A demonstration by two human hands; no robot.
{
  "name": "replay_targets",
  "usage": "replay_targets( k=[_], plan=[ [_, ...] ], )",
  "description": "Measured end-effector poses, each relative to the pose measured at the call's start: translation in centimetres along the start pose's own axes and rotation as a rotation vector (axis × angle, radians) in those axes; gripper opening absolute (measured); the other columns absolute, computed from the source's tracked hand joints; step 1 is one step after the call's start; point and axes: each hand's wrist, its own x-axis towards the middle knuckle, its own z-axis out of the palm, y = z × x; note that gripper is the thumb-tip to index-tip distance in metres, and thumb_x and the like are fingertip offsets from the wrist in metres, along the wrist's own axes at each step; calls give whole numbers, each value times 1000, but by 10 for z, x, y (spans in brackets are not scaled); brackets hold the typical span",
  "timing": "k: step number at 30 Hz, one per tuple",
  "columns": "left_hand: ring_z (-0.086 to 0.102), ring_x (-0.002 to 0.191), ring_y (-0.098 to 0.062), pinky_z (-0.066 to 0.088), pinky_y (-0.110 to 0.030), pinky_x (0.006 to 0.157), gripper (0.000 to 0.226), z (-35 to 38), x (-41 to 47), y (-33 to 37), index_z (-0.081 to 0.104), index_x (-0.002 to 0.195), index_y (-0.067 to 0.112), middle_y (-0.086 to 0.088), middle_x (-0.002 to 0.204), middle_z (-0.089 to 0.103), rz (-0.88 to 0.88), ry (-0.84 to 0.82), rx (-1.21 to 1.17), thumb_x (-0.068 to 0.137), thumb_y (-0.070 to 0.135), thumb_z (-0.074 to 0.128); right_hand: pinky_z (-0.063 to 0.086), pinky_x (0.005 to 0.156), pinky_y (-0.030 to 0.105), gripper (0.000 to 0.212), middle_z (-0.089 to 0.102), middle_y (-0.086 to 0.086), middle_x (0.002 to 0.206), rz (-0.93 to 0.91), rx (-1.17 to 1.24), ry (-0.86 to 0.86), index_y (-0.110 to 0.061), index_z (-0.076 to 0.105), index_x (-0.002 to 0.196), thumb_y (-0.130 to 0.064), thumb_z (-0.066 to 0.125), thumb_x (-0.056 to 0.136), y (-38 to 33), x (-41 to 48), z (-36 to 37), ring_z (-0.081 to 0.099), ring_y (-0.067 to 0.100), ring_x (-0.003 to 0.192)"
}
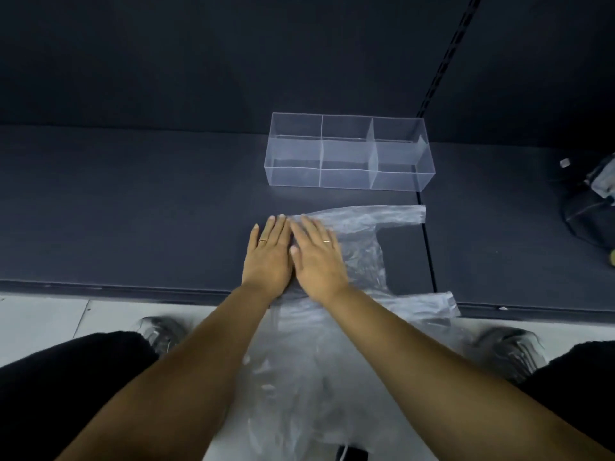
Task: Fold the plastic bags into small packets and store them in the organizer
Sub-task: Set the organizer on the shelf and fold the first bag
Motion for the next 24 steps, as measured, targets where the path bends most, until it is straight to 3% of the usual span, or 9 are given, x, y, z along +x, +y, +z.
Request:
replay_targets(
  k=[4,9,11,13,16,19,24],
  plan=[
    [-15,146,-13,-15,-41,116,64,19,6,-19,-12,151,18,3,159,-16,0,-52,86,97,48,4,-13,118,45,63,-8,-1,162,85,-152,-125,-28,6,153,-56,19,99,25,26,18,-14,18,147],
    [-10,147,-14,-19,-40,114,78,26,9,-20,-3,153,18,2,161,-7,-65,23,58,89,61,-6,-13,115,47,73,-12,4,161,381,-278,3,-26,-4,153,-65,5,92,115,15,-6,-15,22,147],
    [-9,147,-15,-19,-41,114,79,24,10,-19,-3,153,17,1,161,-5,-83,23,53,89,63,-6,-9,116,48,72,-2,6,162,474,-267,84,-21,4,154,-61,13,95,145,6,-23,-6,22,148],
    [-11,147,-14,-20,-41,113,79,23,10,-19,-5,153,18,2,161,-7,-90,20,46,87,63,-6,2,116,48,65,19,12,158,539,-173,283,-13,24,151,-51,30,99,162,-1,-38,13,26,146],
    [-18,144,-9,-24,-39,112,78,22,12,-21,-8,152,21,5,160,-10,-97,30,-33,88,65,-8,21,105,45,42,49,17,132,690,14,537,-10,59,123,-41,48,97,173,-2,-56,40,34,124],
    [-20,142,-6,-22,-36,114,75,19,11,-21,-9,149,21,8,157,-14,-93,67,-107,89,66,-6,24,101,45,35,54,13,118,839,203,489,-14,69,97,-45,54,93,174,10,-63,43,35,117],
    [-21,141,-6,-23,-35,113,80,18,8,-21,-5,152,18,4,160,-8,-52,36,-7,86,63,-10,29,92,40,22,61,9,112,920,221,457,-21,72,94,-40,65,86,175,28,-69,50,31,111]
  ],
)
